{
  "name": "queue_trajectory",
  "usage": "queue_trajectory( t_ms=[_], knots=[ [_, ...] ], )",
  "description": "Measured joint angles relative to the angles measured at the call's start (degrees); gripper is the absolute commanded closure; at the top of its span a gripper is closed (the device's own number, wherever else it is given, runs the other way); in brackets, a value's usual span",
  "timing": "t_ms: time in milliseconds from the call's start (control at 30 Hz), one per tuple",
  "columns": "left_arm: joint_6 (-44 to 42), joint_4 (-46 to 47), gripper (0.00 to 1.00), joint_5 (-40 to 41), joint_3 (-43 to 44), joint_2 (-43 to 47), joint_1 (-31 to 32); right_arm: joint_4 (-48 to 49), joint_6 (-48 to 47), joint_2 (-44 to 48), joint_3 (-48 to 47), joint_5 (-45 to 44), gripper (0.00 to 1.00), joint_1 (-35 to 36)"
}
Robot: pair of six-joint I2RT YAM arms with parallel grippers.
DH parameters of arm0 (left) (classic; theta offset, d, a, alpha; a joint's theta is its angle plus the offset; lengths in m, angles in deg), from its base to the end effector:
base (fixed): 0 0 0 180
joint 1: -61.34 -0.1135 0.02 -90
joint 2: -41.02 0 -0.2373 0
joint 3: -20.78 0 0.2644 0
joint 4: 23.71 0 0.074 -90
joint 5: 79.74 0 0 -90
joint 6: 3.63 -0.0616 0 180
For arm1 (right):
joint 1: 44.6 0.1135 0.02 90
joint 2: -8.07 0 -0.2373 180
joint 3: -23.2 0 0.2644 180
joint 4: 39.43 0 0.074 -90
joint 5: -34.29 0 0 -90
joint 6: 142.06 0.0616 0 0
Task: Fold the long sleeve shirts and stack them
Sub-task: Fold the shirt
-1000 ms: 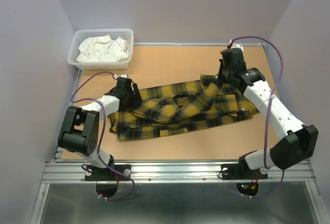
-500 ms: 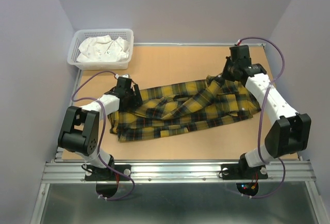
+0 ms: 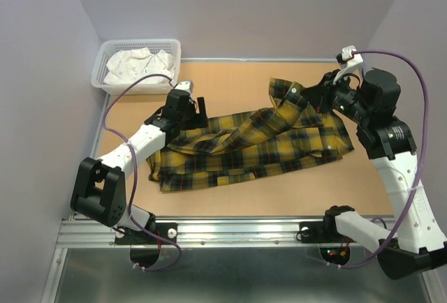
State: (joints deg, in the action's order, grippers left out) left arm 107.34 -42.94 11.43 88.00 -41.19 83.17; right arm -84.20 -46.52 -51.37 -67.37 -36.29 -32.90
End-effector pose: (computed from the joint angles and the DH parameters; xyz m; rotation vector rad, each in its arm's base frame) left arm 0.3303 -0.1310 0.2040 0.0046 2.1964 -0.4033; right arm 0.2446 0.0716 0.4234 -0.3403 1.7935 0.5193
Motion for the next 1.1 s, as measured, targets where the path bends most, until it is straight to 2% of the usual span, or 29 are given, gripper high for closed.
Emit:
queue_trajectory(
  t_ms=[267, 433, 633, 833, 1100],
  knots=[
    [-4.24, 2.84, 0.17, -2.8, 2.32, -2.64, 10.71, 0.04, -0.79, 4.2, 0.15, 11.47, 0.99, 0.0],
    [-7.08, 1.7, 0.17, -7.67, 1.14, -7.54, 11.96, -0.02, -0.59, 4.22, 0.57, 15.58, 1.0, 0.0],
    [-10.25, -1.68, 0.17, -10.19, -1.25, -8.85, 12.22, 0.11, 0.09, 3.15, 0.59, 15.93, 0.99, 0.0],
    [-13.66, -3.8, 0.18, -10.78, -1.25, -9.22, 12.22, 2.14, 3.5, -1.55, 0.79, 10.64, 0.99, 0.0],
    [-15.21, -5.49, 0.13, -12.41, 0.96, -12.83, 12.2, 4.07, 8.79, -7.82, 0.81, -7.21, 0.99, 0.0]
  ],
)
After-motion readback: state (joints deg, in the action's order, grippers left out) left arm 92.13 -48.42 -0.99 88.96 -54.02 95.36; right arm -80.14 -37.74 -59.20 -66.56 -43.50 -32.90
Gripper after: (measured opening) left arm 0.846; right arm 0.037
